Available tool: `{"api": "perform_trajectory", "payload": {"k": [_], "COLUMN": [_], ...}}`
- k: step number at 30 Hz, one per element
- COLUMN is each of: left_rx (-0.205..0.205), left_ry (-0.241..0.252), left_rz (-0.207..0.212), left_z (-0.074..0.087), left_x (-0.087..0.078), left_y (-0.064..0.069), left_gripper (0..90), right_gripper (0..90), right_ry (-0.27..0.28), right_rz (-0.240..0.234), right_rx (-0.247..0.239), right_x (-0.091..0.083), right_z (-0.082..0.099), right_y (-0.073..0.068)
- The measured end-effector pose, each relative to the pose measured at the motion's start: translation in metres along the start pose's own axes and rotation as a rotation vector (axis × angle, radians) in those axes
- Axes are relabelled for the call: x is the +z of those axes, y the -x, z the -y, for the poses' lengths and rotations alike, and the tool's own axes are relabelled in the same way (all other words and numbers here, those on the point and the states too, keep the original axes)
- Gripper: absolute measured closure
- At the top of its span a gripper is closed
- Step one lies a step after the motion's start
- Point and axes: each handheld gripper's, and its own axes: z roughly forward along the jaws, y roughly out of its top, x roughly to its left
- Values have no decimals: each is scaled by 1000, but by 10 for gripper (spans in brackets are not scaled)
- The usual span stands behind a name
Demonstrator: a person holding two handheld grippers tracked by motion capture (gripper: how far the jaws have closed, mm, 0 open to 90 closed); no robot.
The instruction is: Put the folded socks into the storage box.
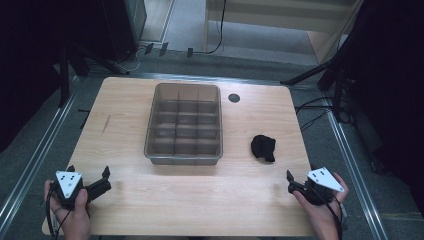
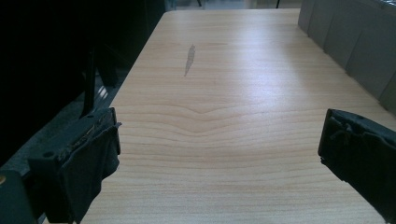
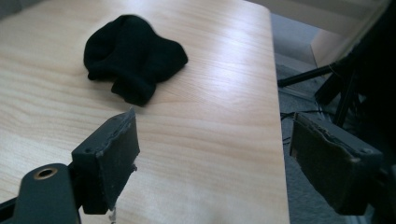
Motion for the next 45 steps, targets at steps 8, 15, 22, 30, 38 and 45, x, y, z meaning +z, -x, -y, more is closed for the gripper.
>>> {"api": "perform_trajectory", "payload": {"k": [8,15,22,30,38,45], "left_rx": [-1,0,2,-1,0,-1], "left_ry": [-1,-2,-1,-3,-7,-4], "left_rz": [2,2,2,0,3,5], "left_z": [0,0,0,0,0,0], "left_x": [0,0,0,0,0,0], "left_y": [0,0,0,0,-1,-1], "left_gripper": [0,0,0,0,0,0], "right_gripper": [179,214,235,374,468,505], "right_ry": [-88,-154,-264,-399,-559,-645], "right_rz": [-57,-90,-150,-340,-492,-557], "right_rx": [-209,-334,-489,-696,-885,-1082], "right_x": [14,27,41,60,80,102], "right_z": [-57,-94,-118,-140,-156,-154], "right_y": [-6,-4,-7,-17,-34,-48]}}
